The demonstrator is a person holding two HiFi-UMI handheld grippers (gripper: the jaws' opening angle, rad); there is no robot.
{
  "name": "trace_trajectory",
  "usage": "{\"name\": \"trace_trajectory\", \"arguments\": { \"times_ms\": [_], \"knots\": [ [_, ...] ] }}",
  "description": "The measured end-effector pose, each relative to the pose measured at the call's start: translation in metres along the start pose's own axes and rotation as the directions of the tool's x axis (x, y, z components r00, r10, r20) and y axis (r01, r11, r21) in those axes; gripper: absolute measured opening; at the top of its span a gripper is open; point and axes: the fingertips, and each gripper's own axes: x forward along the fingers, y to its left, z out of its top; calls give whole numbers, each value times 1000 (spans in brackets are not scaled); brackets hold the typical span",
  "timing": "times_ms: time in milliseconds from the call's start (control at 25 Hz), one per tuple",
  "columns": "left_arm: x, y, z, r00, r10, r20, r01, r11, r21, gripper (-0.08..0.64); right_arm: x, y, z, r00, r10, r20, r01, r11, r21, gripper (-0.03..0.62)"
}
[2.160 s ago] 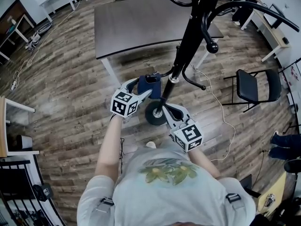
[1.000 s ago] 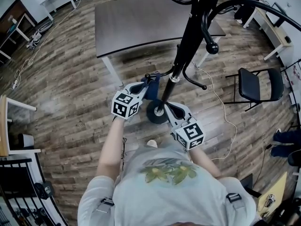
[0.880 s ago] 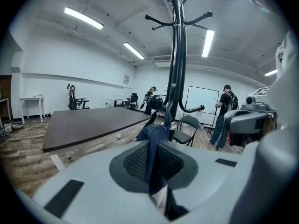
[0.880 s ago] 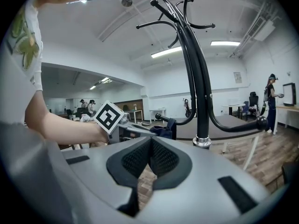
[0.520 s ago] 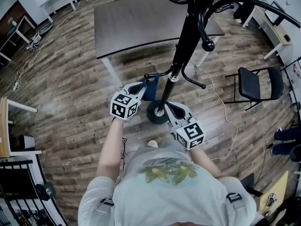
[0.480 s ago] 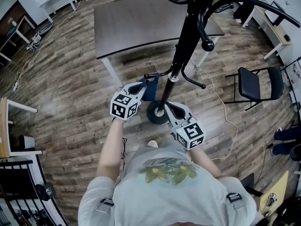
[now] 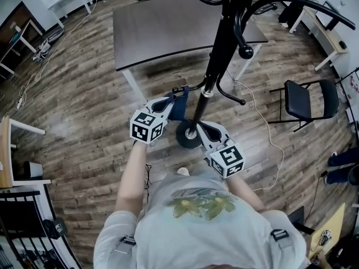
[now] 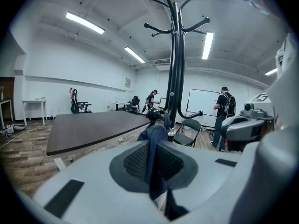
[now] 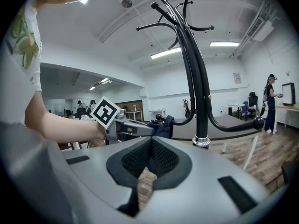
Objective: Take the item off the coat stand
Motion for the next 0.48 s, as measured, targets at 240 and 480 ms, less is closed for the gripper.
{"name": "trace_trajectory", "arguments": {
  "times_ms": [240,480],
  "knots": [
    [-7,0,6,1000,13,12,-13,1000,9,35,-1,4,1,1000,7,-1,-7,1000,-2,6],
    [-9,3,13,1000,25,19,-25,999,25,35,-1,4,1,1000,11,-1,-11,1000,-2,6]
  ]
}}
